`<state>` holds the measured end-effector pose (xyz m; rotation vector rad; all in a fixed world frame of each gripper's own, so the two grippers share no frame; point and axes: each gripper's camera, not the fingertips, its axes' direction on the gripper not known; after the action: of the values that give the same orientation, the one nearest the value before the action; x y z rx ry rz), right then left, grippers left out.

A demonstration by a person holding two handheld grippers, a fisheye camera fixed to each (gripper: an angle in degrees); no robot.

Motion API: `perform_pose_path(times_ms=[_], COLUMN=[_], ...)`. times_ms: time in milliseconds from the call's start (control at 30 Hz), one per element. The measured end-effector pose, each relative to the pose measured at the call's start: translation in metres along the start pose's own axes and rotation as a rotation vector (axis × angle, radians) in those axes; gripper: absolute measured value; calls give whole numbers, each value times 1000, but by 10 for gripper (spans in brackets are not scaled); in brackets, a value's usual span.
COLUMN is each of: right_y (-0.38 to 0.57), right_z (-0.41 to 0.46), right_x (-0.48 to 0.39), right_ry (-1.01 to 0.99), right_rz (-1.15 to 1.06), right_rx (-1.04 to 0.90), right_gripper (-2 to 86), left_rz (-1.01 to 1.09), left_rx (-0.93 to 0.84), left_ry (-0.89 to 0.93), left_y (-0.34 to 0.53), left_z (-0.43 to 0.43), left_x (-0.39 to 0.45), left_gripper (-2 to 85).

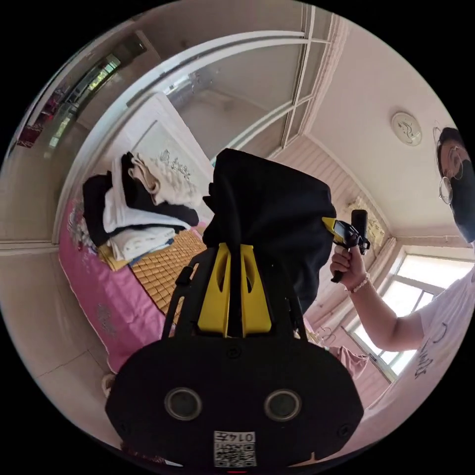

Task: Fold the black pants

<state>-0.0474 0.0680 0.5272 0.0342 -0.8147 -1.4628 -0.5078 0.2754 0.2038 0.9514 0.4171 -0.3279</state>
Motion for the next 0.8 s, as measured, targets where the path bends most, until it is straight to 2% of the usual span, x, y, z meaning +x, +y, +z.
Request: perform_pose_path(times_ms=[133,200,267,333,500,700,800], right_y=[-128,-176,-216,-220,-173,-158,-142], right_z=[33,51,83,114,203,197,168], right_x=[50,87,140,168,193,198,174], right_ry=[91,209,381,453,394,320,262], right_rz=[-37,28,202,316,334,324,300], right_rx=[-81,-110,-158,-220,-380,-267,-141], right_gripper=[35,53,92,105,117,117,116], left_rz=[23,-8,21,28,19,119,295], left_rx=[152,135,113,71,-38,9,-37], left_ry=[-133,-118,-174,-350,-366,-375,-317], left_y=[-85,-122,-147,-154,-143,-126,-103], left_z=[3,30,62,99,120,94,77], left_x=[-11,-29,-47,-79,-121,-88,-39], left_gripper=[26,37,45,49,57,41,2])
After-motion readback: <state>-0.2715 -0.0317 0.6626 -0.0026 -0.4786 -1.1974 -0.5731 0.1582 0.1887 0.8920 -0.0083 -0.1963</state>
